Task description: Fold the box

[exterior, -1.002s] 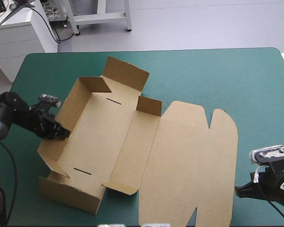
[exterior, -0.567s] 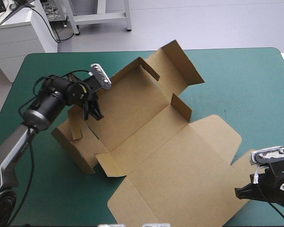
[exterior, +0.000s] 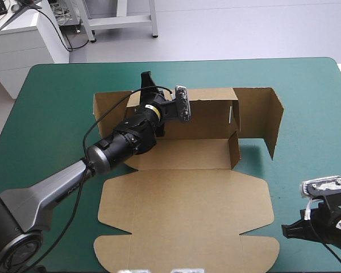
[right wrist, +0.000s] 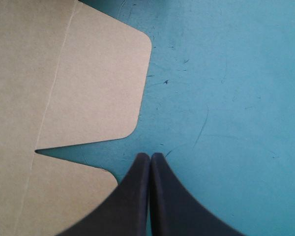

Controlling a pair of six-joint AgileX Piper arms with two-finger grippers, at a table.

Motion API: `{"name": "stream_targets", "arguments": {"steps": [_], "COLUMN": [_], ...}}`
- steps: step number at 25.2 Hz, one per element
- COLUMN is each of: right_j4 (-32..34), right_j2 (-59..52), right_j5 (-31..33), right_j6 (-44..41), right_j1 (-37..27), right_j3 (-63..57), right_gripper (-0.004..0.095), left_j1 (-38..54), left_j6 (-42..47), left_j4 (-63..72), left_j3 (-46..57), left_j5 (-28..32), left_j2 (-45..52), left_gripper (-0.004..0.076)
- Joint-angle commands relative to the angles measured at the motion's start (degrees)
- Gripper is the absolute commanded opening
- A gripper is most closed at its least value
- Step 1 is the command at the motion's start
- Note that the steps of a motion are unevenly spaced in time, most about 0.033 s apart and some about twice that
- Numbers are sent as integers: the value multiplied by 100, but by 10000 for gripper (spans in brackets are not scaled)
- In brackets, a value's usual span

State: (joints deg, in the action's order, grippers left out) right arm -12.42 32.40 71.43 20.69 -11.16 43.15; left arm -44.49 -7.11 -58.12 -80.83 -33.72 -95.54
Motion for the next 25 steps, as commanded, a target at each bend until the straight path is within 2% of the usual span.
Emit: {"name": "stream_targets", "arguments": {"steps": [1,5,13,22,25], "right_j4": [-86,-86,-479,-640,-640], "right_j2": [39,39,39,39,39], "right_j5": [6,-39,-85,-148,-301], "right_j6": [8,8,8,-137,-538], "right_j1": [-26,-26,-26,-26,-26], "right_j3": [143,143,143,143,143], "right_gripper": [-19,-19,-19,-2,75], "left_j1": [-252,-538,-832,-927,-927], "left_j6": [509,794,3444,3567,3567], "left_j4": [-617,-702,-3977,-3953,-3953], "left_j3": [-199,-199,682,1159,1159], "left_j5": [198,75,-455,-492,-492], "left_j2": [252,209,-11,-11,-11], "left_gripper": [-8,-9,-8,-8,-8]}}
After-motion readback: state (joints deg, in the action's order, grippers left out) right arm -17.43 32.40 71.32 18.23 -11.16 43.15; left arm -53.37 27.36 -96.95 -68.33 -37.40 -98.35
